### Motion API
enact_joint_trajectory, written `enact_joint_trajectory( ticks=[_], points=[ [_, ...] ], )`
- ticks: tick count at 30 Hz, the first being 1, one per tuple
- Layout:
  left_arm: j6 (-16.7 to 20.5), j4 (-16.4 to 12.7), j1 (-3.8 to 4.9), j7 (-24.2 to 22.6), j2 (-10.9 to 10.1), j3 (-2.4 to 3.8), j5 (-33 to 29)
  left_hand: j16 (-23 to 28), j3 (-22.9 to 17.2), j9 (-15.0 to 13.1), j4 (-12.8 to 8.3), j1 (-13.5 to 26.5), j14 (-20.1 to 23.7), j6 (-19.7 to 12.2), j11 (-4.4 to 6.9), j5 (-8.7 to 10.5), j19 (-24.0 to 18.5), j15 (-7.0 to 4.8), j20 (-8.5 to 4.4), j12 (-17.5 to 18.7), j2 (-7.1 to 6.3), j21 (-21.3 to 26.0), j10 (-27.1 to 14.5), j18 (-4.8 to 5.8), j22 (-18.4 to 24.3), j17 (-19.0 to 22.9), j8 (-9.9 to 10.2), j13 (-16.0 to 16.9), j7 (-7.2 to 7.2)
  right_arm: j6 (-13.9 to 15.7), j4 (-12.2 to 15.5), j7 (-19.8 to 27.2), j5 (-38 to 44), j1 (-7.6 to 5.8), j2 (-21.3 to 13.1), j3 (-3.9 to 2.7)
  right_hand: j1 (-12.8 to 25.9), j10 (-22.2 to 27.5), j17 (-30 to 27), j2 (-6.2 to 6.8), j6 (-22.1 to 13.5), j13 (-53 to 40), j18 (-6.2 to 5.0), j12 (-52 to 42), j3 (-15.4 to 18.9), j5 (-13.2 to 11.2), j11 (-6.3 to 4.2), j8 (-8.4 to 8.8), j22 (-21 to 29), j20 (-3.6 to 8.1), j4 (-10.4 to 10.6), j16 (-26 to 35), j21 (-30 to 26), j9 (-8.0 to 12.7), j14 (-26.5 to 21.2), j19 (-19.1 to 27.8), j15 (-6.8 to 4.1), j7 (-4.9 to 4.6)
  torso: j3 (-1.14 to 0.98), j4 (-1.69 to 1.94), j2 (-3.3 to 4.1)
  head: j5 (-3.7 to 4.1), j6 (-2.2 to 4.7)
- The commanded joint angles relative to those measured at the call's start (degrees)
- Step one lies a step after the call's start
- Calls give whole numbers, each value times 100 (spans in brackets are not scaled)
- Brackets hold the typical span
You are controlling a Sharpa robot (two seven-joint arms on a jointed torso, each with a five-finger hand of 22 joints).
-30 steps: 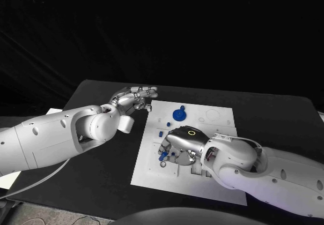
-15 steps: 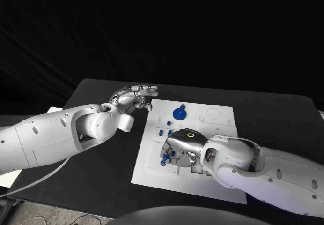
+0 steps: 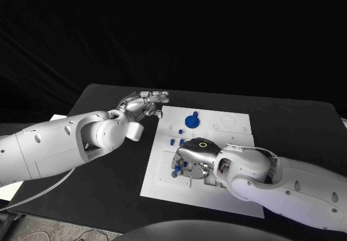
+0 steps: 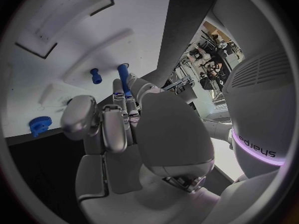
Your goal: Assemble the parts on the task board
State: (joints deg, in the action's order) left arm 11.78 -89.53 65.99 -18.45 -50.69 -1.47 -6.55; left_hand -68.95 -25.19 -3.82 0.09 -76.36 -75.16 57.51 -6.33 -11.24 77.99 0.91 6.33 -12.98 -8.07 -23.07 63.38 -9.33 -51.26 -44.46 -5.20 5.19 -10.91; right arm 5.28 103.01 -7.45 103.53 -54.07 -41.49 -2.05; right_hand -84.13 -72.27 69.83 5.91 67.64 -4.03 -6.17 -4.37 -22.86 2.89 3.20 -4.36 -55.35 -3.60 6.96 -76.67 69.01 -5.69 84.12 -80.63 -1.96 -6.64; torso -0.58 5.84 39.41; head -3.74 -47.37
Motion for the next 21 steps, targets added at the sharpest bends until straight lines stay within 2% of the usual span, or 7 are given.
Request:
enact_joint_trajectory(
  ticks=[1,13,21],
  points=[
    [-89,-12,2,-15,3,3,-21,35,38,-5,3,13,39,-56,1,-10,-29,14,-8,-26,33,25,-52,-92,6,5,-12,6,2,-206,-50,-15,142,47,33,34,35,-3,2,41,29,4,-8,34,-37,24,-6,-14,-2,-16,-1,-18,17,-9,247,13,26,-19,2,6,0,-4,-5],
    [-94,-21,2,-13,-1,3,-21,35,38,-5,3,13,39,-56,1,-10,-29,14,-8,-26,33,25,-52,-92,6,5,-12,6,2,-341,-78,-76,253,69,131,62,64,-7,-1,60,30,1,-9,39,-35,36,-6,-11,-1,-20,-8,-17,17,-11,246,15,27,-17,7,1,-4,-7,-26],
    [-101,-22,2,-8,-2,3,-21,35,38,-5,3,13,39,-56,1,-10,-29,14,-8,-26,33,25,-52,-92,6,5,-12,6,2,-317,-86,-118,324,71,169,77,86,-4,-18,81,25,1,-13,46,-31,40,-5,-5,17,-22,-15,-6,6,-12,242,23,28,-17,7,7,-3,-5,-30]
  ],
)
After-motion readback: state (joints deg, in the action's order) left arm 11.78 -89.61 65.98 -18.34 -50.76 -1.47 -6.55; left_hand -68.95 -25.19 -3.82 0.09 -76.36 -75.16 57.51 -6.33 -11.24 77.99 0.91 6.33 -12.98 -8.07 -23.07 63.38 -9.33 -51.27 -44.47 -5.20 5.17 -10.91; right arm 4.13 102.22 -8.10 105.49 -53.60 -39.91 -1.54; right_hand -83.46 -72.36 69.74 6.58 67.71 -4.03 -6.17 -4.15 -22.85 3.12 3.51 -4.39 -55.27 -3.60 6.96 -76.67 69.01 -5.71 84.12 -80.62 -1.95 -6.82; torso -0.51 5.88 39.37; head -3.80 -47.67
